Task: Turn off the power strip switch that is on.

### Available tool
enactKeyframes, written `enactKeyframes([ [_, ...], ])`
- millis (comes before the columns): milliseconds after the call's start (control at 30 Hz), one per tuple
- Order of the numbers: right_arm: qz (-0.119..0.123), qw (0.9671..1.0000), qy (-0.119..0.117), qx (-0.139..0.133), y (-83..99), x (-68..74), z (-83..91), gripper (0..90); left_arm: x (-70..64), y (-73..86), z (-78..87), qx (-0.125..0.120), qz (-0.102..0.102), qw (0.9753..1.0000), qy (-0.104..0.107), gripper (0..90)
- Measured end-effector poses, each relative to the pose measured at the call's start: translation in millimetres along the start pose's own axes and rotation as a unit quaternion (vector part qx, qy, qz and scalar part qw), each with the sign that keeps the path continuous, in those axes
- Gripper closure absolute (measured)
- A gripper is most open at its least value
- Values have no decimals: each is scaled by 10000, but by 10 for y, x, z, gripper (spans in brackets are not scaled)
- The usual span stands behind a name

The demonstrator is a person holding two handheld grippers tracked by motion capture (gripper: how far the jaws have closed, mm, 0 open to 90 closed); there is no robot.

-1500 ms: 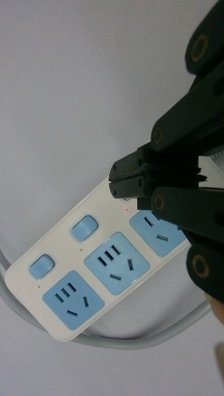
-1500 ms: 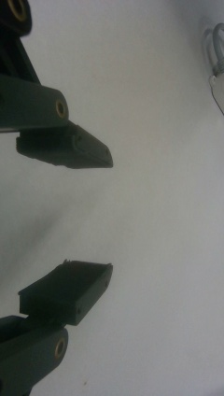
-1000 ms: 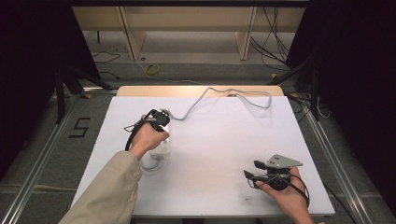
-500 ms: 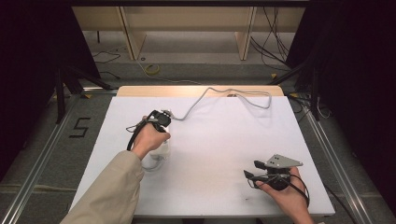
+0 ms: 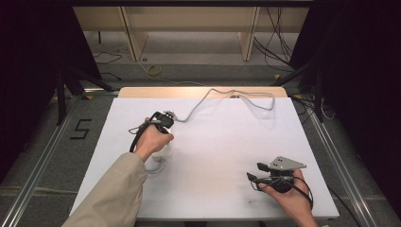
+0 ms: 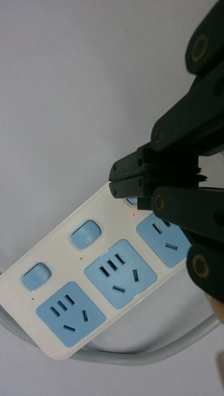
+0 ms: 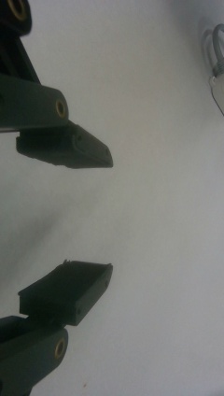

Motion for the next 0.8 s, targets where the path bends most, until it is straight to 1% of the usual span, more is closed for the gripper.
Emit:
enactKeyframes([
  [467,-5,10000,-10,2,1,3,-1,425,12,-1,-36,67,52,10000,-17,894],
  [800,-7,10000,-7,2,3,2,0,424,26,12,-78,130,92,9998,-100,895],
])
Point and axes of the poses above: each handheld gripper's, and its own axes: z roughly backward along the jaws, y roughly out of its underside, x roughly to its left, the point moved 8 cm from there along -z, roughly forward along the jaws, and after that the axes turned 5 degrees about -y, right-handed, at the moved point
